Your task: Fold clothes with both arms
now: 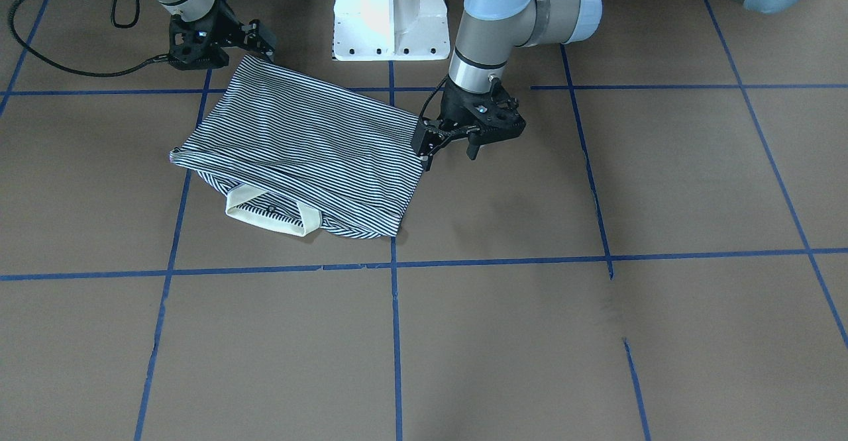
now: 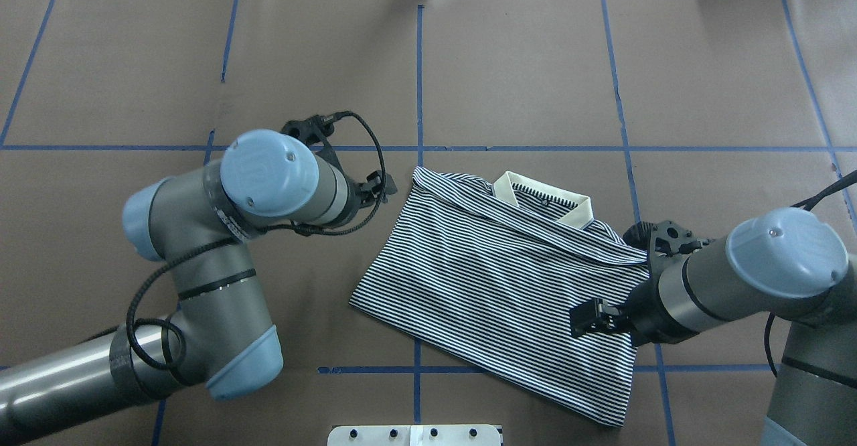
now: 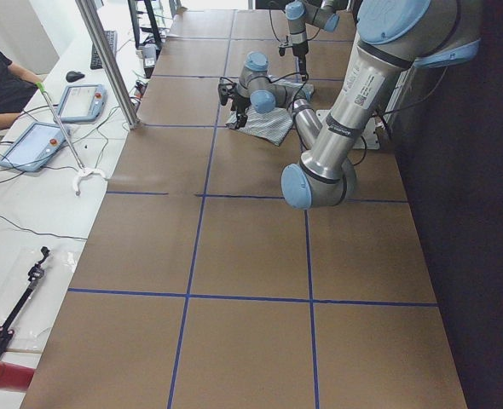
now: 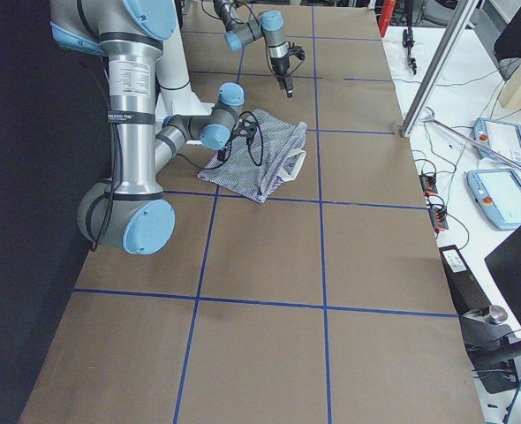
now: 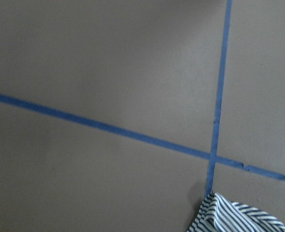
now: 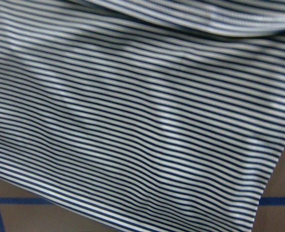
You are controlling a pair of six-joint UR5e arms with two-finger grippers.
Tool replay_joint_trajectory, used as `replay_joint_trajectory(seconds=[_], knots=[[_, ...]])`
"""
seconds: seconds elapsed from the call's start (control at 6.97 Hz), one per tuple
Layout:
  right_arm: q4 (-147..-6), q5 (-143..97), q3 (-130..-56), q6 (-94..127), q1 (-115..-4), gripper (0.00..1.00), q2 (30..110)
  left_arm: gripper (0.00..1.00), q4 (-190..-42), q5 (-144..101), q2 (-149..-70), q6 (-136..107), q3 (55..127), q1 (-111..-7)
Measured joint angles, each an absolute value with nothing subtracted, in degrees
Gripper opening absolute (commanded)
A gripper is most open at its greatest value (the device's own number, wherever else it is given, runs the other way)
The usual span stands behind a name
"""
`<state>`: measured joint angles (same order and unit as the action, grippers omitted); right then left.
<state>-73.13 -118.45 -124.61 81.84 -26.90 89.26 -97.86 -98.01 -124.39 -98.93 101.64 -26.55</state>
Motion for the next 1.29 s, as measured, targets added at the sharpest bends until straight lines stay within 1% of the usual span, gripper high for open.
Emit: replay_joint_trajectory(seconds=[0.29,0.43,0.72,0.86,1.0,1.15,1.29], knots=[[-73.12,-117.15,-124.52,81.73,-32.44,1.00,86.12,0.97,-95.45,-95.29,-123.08,-108.09,101.76,-20.09],[-73.12,-116.97,-124.57,81.70,-34.05,1.00,84.98,0.94,-93.44,-94.35,-123.02,-110.53,101.75,-18.02],[-73.13,-116.84,-124.62,81.79,-34.90,1.00,84.15,0.94,-92.03,-93.74,-123.02,-112.47,101.30,-16.27],[-73.14,-116.82,-124.62,81.81,-35.01,1.00,84.05,0.90,-91.96,-93.64,-123.14,-112.78,100.92,-15.93],[-73.16,-116.81,-124.63,81.82,-35.04,1.00,83.99,0.82,-91.94,-93.56,-123.21,-112.89,100.58,-15.80],[-73.15,-116.81,-124.63,81.83,-35.06,1.00,83.96,0.63,-91.94,-93.51,-123.29,-112.92,100.24,-15.77],[-73.15,-116.81,-124.63,81.85,-35.06,1.00,83.94,0.36,-91.91,-93.14,-123.41,-112.93,100.04,-15.74]])
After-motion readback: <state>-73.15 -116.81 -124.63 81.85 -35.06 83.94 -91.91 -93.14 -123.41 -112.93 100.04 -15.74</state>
